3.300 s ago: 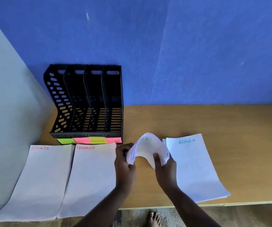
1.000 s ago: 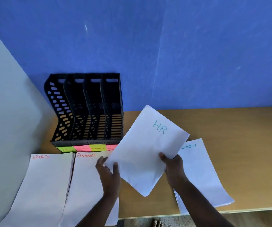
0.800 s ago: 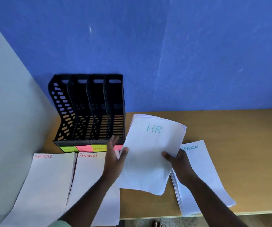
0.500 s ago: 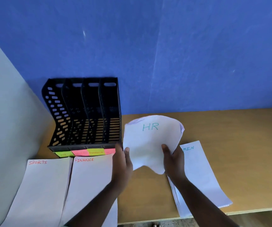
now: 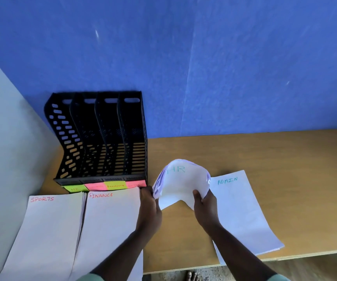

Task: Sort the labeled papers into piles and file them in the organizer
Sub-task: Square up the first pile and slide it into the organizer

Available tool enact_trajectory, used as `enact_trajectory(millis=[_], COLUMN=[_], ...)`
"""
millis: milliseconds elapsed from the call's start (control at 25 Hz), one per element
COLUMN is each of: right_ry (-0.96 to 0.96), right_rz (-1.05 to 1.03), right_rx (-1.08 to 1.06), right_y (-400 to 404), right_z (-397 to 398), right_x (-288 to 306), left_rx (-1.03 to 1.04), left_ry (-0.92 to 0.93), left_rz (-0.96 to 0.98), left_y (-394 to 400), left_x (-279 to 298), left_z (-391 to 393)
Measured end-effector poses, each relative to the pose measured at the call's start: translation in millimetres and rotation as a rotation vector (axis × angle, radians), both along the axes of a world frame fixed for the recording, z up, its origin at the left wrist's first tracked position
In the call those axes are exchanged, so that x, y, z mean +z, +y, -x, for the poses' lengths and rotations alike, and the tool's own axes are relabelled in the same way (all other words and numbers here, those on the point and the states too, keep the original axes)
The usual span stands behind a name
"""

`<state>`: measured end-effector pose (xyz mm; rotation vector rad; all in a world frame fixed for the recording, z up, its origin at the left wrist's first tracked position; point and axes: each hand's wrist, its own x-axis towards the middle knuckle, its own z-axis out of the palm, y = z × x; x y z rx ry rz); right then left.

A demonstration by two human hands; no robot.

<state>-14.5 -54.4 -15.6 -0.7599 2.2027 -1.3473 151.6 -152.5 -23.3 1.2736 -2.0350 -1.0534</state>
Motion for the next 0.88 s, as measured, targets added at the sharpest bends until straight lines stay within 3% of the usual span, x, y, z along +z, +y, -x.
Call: enact_trajectory(millis=[160,320,480,680,880], right_ry=[0.03,-0.013,-0.15,-0.274,-0.336], right_rz=[0.009,0.029,0.002,0.017,-0.032], right_rx=[-0.029,0.097,0.157,0.184,0.273], right_y=[-4,-6,-10,-24,-39], right_z=[10,34,24,-6,-35], right_x=[12,27,25,24,30], left_rx=[0.032,0.045,0.099,0.123,0.203], left_ry=[-0.002,0.003,0.012,0.237,0.271], left_rz=[0.007,-0.069,-0.194,-0.459,-0.606], left_y=[-6,-17,-16,-23,-22], left_x=[12,28,37,52,53], left_z=[-2,-7,-23,-64,-103])
